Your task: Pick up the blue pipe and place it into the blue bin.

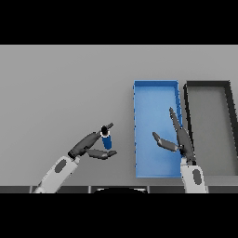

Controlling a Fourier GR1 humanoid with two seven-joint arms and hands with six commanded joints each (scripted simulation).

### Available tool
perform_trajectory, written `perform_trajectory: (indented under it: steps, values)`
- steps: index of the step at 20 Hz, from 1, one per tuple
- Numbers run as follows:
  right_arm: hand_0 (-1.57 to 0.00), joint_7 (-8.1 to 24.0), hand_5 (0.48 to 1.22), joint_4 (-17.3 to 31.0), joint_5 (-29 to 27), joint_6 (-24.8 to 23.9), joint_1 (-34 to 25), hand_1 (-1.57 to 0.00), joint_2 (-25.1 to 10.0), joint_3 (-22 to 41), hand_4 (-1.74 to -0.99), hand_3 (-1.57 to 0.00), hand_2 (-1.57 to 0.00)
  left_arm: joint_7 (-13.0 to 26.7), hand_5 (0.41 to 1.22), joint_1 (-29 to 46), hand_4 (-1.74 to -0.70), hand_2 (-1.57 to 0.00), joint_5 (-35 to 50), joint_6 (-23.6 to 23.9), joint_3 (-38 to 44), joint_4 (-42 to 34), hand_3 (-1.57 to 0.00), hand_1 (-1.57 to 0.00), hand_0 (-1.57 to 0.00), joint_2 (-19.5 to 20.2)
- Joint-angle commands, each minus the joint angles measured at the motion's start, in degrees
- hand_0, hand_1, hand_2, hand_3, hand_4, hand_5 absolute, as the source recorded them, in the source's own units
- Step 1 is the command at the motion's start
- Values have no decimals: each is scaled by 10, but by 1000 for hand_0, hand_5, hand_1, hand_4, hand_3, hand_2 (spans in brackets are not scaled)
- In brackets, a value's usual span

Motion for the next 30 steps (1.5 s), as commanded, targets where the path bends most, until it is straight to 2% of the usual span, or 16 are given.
perform_trajectory:
  steps: [1,4,5,7,8,9,11,13,14,15,17,19,24,25,30]
  values:
    - [1,4,547,-2,-1,-1,-1,1,1,-1,-1200,1,1,-14,497,-5,-1104,1,-15,8,-6,19,1,1,1,-12]
    - [1,6,549,1,-4,1,2,1,-9,-9,-1192,1,1,-46,543,-15,-1117,-51,4,-1,5,38,-16,1,1,-28]
    - [1,3,550,-3,-1,0,6,1,-8,-7,-1188,1,1,-42,567,-22,-1137,-87,15,-4,10,42,-44,1,1,-36]
    - [1,6,556,2,4,-3,-3,1,-8,-6,-1188,1,1,-36,635,-22,-1217,-269,40,-13,14,49,-202,-118,1,-56]
    - [1,9,560,6,-4,0,-10,1,-5,-7,-1196,1,1,-34,675,-21,-1268,-417,46,-14,12,50,-345,-248,-39,-69]
    - [1,6,560,7,-2,0,-6,1,-5,-7,-1192,1,1,-41,784,-19,-1301,-578,57,-19,17,51,-590,-411,-179,-71]
    - [1,-2,562,8,4,0,-2,1,-6,-3,-1189,1,1,-48,941,-12,-1450,-936,55,-11,17,49,-914,-828,-648,-75]
    - [1,-1,562,9,11,-4,-3,1,-7,-2,-1182,1,1,-55,1042,-10,-1551,-1164,45,-9,7,48,-1112,-1095,-981,-83]
    - [1,-2,561,7,11,-5,0,1,-5,-2,-1179,1,1,-49,1078,-13,-1588,-1246,46,-6,4,50,-1196,-1190,-1099,-88]
    - [1,-2,561,8,10,-6,0,1,-6,-4,-1178,1,1,-61,1106,-4,-1617,-1311,43,-4,-2,43,-1258,-1266,-1193,-84]
    - [1,-1,559,12,9,-5,0,1,-6,-5,-1176,1,1,-54,1148,-4,-1561,-1404,35,6,-10,26,-1370,-1376,-1329,-84]
    - [1,2,558,16,12,-9,-3,1,-1,-2,-1174,1,1,-63,1174,-3,-1525,-1464,21,12,-15,24,-1443,-1446,-1416,-84]
    - [1,8,550,15,13,-5,-6,1,-6,-2,-1154,1,1,-98,1206,-6,-1485,-1536,20,16,-6,-9,-1529,-1530,-1520,-107]
    - [1,-2,550,7,15,-3,3,1,-6,1,-1151,1,1,-101,1209,-13,-1482,-1543,26,14,-2,-17,-1537,-1538,-1530,-113]
    - [1,2,561,15,24,-7,-7,1,-14,-2,-1129,1,1,-65,1217,-32,-1474,-1562,13,12,-3,-61,-1560,-1560,-1558,-120]
